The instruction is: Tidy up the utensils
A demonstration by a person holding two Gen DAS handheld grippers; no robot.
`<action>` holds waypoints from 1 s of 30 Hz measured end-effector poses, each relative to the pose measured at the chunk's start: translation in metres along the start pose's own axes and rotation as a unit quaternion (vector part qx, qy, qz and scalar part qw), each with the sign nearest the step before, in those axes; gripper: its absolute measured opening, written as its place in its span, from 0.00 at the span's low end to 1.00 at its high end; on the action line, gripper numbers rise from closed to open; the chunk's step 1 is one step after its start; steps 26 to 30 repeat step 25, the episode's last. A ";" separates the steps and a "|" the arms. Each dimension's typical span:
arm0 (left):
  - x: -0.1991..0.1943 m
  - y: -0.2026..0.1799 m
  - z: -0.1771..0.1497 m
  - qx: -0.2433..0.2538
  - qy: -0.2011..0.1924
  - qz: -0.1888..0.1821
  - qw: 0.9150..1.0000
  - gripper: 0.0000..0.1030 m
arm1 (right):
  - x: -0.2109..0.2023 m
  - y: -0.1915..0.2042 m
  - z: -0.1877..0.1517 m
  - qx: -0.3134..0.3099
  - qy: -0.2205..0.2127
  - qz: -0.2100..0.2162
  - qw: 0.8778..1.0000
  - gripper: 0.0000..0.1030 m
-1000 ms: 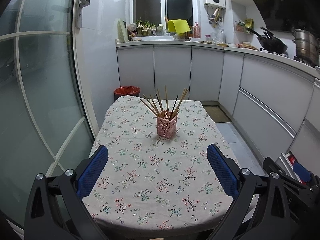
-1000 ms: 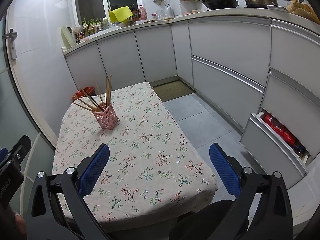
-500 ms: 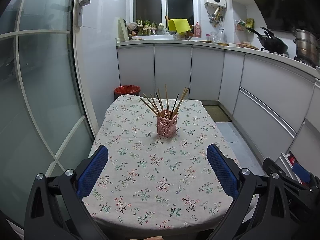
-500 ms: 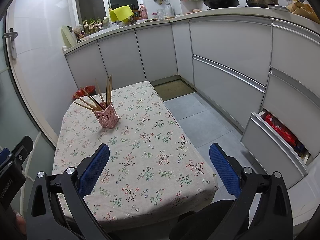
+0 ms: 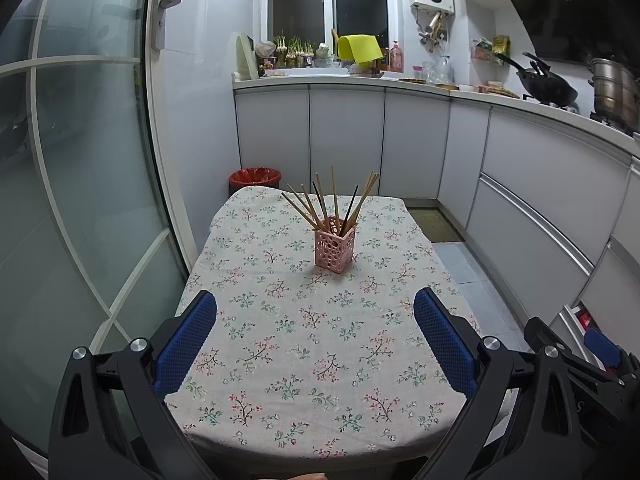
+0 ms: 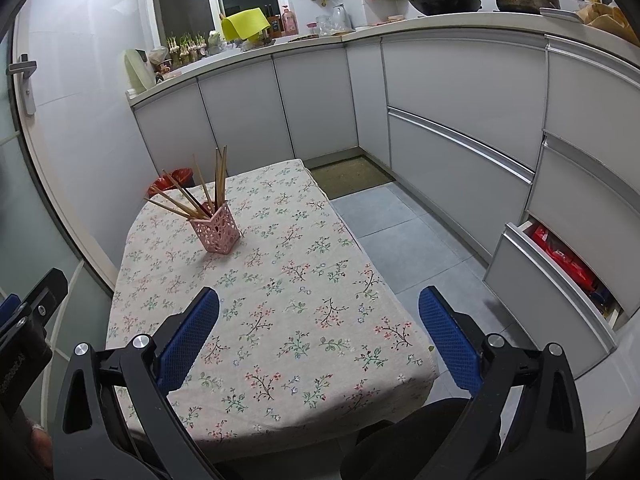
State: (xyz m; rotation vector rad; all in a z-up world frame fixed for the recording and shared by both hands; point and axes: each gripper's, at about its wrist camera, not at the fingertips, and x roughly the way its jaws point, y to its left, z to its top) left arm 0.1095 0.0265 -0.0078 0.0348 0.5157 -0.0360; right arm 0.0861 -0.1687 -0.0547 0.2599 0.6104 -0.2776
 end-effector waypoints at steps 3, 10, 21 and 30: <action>0.000 0.000 -0.001 0.000 0.001 0.000 1.000 0.93 | 0.000 0.000 -0.001 -0.001 0.001 0.001 1.000 0.93; -0.005 -0.001 -0.001 0.006 -0.022 0.002 1.000 0.93 | 0.000 0.000 -0.001 0.000 0.002 0.000 1.000 0.93; 0.000 0.005 0.000 -0.011 -0.011 0.013 1.000 0.93 | 0.002 -0.003 0.000 0.004 0.002 0.002 1.000 0.93; 0.003 0.004 -0.001 -0.008 -0.002 0.011 1.000 0.93 | 0.002 -0.003 -0.001 0.003 0.002 0.003 1.000 0.93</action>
